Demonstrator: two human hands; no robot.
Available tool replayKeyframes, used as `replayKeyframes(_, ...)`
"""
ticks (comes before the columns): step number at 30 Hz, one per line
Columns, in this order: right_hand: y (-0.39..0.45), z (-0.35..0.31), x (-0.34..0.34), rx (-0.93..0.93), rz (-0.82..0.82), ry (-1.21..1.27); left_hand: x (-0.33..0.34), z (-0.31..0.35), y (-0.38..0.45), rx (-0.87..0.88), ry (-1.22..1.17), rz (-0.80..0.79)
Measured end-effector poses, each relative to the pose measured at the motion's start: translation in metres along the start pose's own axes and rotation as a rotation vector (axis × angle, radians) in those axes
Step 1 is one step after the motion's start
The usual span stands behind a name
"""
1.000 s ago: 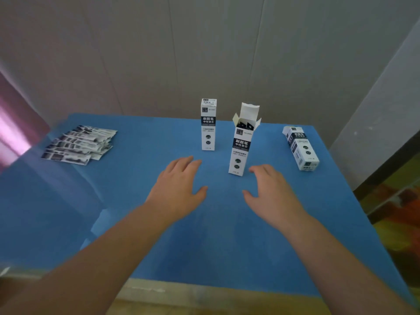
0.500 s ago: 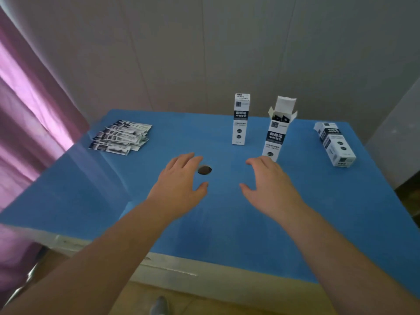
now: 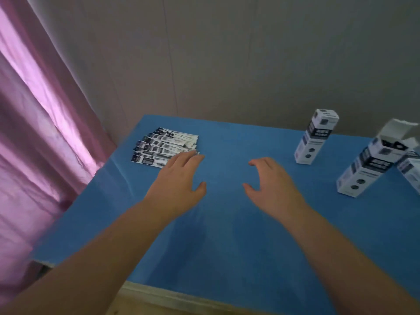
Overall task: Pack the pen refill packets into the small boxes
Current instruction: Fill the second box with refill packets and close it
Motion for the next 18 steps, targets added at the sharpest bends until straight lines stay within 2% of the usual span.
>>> replayKeyframes(8,0.046,-0.062,0.048,0.065,-0.017,0.013,0.004,-0.118,0.021,0.074,0.142,-0.189)
replayKeyframes(12,0.059,-0.074,0.065,0.094,-0.047,0.011,0.034,-0.174,0.037,0.064,0.260,-0.364)
replayKeyframes(18,0.078,-0.082,0.076,0.115,-0.076,-0.015,0.057,-0.209,0.090,0.148,0.346,-0.435)
Point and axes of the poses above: each hand's wrist, its own y-axis towards the middle knuckle, its own x-axis out of the palm, z = x × y, the point moved 9 cm from there along y, towards the middle knuckle, and after that the axes turned 4 degrees about x, right-handed, at the moved point
